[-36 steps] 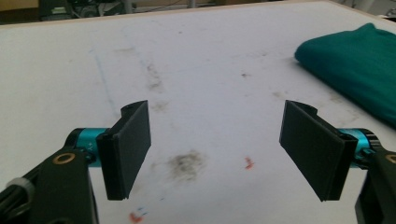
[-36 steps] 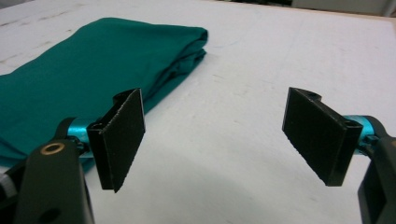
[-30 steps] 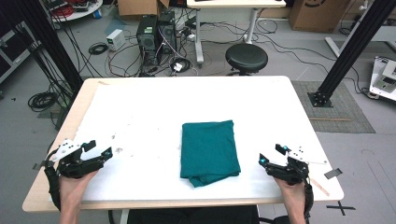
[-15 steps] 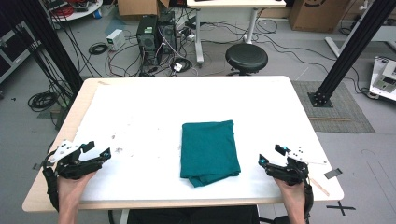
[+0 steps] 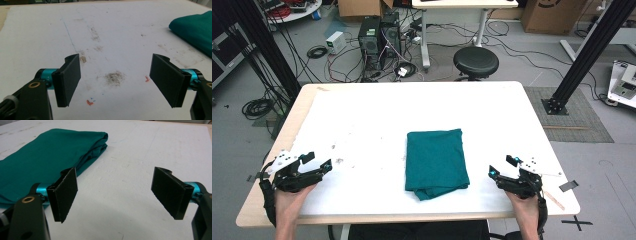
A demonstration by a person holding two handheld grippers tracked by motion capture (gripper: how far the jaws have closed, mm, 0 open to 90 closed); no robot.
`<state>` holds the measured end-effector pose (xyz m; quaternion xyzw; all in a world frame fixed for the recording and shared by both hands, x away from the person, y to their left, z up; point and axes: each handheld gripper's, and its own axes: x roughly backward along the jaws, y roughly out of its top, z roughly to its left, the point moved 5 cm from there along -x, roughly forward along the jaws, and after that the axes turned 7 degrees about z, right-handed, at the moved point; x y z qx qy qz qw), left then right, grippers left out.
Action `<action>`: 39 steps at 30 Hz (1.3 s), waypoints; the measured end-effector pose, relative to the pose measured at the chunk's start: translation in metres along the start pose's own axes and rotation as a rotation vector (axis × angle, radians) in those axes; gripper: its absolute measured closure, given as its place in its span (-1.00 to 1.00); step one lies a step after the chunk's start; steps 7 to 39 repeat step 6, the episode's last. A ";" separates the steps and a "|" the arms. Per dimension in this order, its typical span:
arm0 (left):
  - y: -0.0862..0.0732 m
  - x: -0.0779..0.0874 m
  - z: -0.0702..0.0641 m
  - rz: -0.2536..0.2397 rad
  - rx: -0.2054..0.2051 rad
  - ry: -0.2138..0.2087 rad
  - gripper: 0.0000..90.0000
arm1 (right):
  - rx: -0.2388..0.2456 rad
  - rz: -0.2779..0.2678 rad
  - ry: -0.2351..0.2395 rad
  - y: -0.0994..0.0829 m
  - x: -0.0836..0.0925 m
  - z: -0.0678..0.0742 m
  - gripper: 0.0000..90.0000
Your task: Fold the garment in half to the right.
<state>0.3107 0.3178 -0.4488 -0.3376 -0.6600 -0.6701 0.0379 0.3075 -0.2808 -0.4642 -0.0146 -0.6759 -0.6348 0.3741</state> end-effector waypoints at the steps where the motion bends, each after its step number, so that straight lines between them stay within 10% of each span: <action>1: 0.000 0.000 0.000 -0.001 0.000 -0.001 -0.45 | 0.001 0.000 0.000 0.000 0.000 0.000 -0.52; 39: 0.001 0.001 0.000 -0.006 0.001 -0.006 -0.45 | 0.004 -0.002 0.003 0.001 -0.001 0.001 -0.52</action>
